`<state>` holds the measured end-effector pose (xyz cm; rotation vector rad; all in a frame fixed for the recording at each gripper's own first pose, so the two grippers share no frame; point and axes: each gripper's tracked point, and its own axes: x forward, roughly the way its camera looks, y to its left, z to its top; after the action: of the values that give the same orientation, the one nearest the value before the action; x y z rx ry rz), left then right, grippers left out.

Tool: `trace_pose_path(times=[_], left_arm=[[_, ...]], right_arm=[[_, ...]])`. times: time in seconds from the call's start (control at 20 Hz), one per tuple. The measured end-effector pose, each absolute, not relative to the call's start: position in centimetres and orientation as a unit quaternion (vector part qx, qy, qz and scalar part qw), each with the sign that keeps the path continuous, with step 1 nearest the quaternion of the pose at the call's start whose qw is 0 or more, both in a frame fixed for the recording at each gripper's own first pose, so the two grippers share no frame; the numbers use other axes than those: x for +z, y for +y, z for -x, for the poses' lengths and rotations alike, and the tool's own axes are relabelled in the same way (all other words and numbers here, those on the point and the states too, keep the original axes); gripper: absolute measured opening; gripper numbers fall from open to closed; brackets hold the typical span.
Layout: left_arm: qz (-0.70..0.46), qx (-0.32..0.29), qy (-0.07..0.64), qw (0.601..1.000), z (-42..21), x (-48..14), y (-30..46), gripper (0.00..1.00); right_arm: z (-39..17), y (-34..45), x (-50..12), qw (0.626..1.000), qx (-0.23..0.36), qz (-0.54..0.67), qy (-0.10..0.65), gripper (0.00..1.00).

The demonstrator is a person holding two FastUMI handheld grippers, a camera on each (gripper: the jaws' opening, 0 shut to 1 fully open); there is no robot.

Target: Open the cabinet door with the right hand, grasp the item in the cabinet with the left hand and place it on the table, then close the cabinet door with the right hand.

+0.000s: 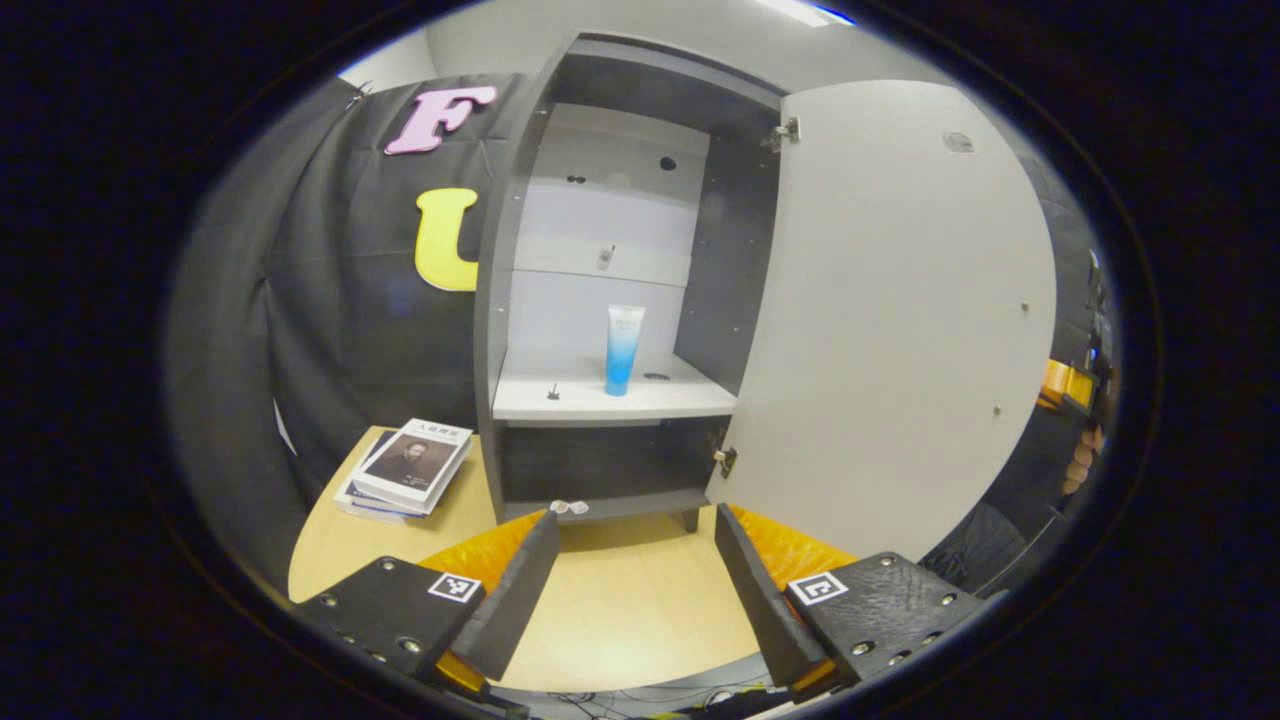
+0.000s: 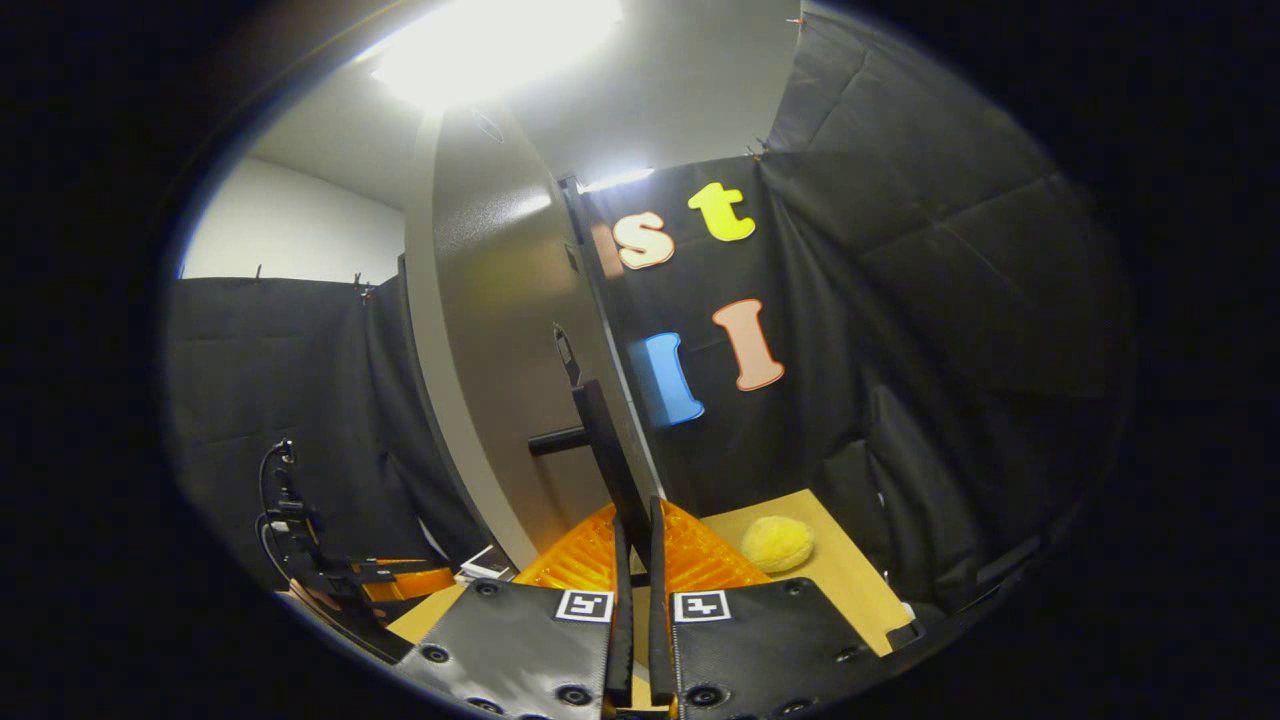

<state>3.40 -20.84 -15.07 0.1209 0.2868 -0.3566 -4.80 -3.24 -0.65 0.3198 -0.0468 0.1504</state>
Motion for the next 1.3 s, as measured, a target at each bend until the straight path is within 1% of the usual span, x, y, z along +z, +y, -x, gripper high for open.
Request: trace_pose_path(times=[0.05, 0.15, 0.2, 0.35, 0.5, 0.55, 0.75, 0.9, 1.0, 1.05, 1.1, 1.15, 1.2, 1.25, 1.3], left_arm=[[-0.056, -0.174, 0.139, 0.973, -3.4, -14.9, -21.5, 0.92], [-0.048, -0.163, 0.132, 0.977, -3.7, -14.3, -22.9, 0.92], [-0.045, -0.153, 0.133, 0.978, -3.8, -14.3, -23.0, 0.95], [-0.029, -0.128, 0.124, 0.983, -4.2, -13.4, -24.1, 0.95], [-0.029, -0.1, 0.114, 0.988, -4.3, -12.8, -23.8, 0.95], [-0.03, -0.089, 0.108, 0.99, -4.4, -12.5, -23.7, 0.92], [-0.031, -0.055, 0.091, 0.994, -4.3, -12.6, -23.2, 0.92], [-0.021, -0.035, 0.081, 0.996, -4.1, -12.9, -23.3, 0.92], [-0.013, -0.024, 0.08, 0.996, -3.7, -13.1, -23.4, 0.92], [-0.01, -0.021, 0.08, 0.997, -3.5, -13.1, -23.6, 0.95], [-0.009, -0.018, 0.079, 0.997, -3.2, -12.8, -23.8, 0.92], [-0.01, -0.017, 0.077, 0.997, -3.1, -12.8, -23.8, 0.92], [-0.014, -0.017, 0.075, 0.997, -3.0, -12.4, -23.8, 0.95], [-0.019, -0.017, 0.072, 0.997, -2.9, -12.0, -23.8, 0.92], [-0.023, -0.016, 0.07, 0.997, -2.9, -11.7, -23.7, 0.95]], right_arm=[[4.9, -3.1, -0.7, 0.983, 0.091, -0.157, -0.021, 0.08], [4.9, -3.3, -0.7, 0.984, 0.107, -0.142, -0.022, 0.08], [5.0, -3.6, -0.8, 0.984, 0.108, -0.138, -0.02, 0.08], [4.9, -2.9, -0.5, 0.979, 0.127, -0.157, -0.016, 0.08], [5.0, -3.2, -0.7, 0.981, 0.145, -0.131, -0.004, 0.08], [5.2, -3.4, -0.8, 0.981, 0.151, -0.121, -0.002, 0.08], [7.8, -3.4, -1.5, 0.969, 0.201, -0.14, 0.024, 0.08], [9.3, -6.7, -1.8, 0.968, 0.201, -0.148, 0.036, 0.02], [9.5, -8.9, -1.8, 0.971, 0.186, -0.147, 0.035, 0.0], [8.9, -9.7, -2.2, 0.973, 0.177, -0.142, 0.038, 0.02], [8.1, -10.3, -2.2, 0.975, 0.169, -0.14, 0.037, 0.0], [7.2, -10.8, -2.0, 0.976, 0.162, -0.14, 0.034, 0.02], [6.3, -11.1, -1.6, 0.977, 0.156, -0.14, 0.028, 0.02], [5.6, -11.6, -1.2, 0.979, 0.148, -0.136, 0.019, 0.02], [4.7, -12.0, -0.7, 0.981, 0.143, -0.13, 0.011, 0.02]])
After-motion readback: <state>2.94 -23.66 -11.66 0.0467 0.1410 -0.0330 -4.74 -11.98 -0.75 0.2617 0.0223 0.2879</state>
